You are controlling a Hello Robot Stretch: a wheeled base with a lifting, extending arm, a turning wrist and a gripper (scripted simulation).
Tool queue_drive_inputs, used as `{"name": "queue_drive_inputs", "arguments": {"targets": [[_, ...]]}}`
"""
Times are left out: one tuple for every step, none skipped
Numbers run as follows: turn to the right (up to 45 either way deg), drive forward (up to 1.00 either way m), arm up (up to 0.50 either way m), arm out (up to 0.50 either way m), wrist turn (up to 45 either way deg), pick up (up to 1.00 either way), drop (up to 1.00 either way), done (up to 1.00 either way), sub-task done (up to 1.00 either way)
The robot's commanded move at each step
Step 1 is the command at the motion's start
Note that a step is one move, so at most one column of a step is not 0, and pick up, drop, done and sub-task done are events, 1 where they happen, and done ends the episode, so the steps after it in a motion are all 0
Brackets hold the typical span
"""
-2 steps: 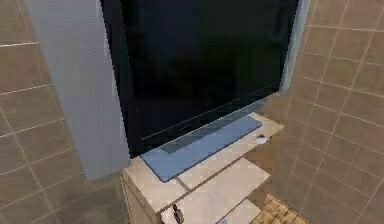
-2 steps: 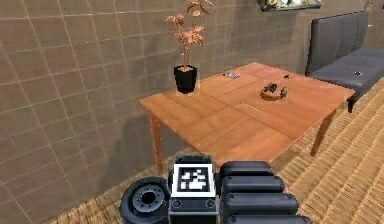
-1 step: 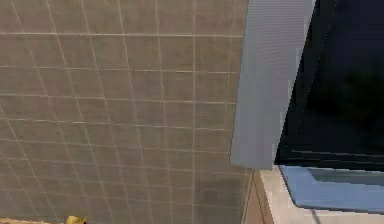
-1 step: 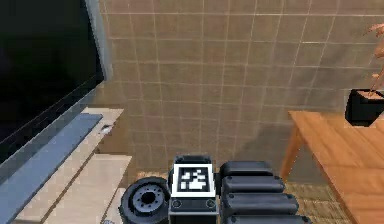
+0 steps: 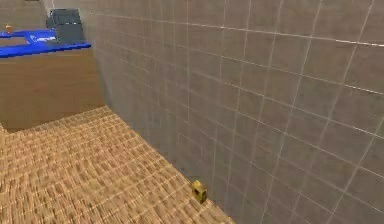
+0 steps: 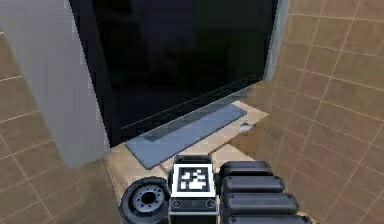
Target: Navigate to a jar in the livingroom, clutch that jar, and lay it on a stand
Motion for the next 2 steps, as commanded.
{"name": "queue_drive_inputs", "arguments": {"targets": [[-45.0,0.00,0.00,0.00,0.0,0.00,0.00,0.00,0.00],[-15.0,0.00,0.00,0.00,0.0,0.00,0.00,0.00,0.00]]}}
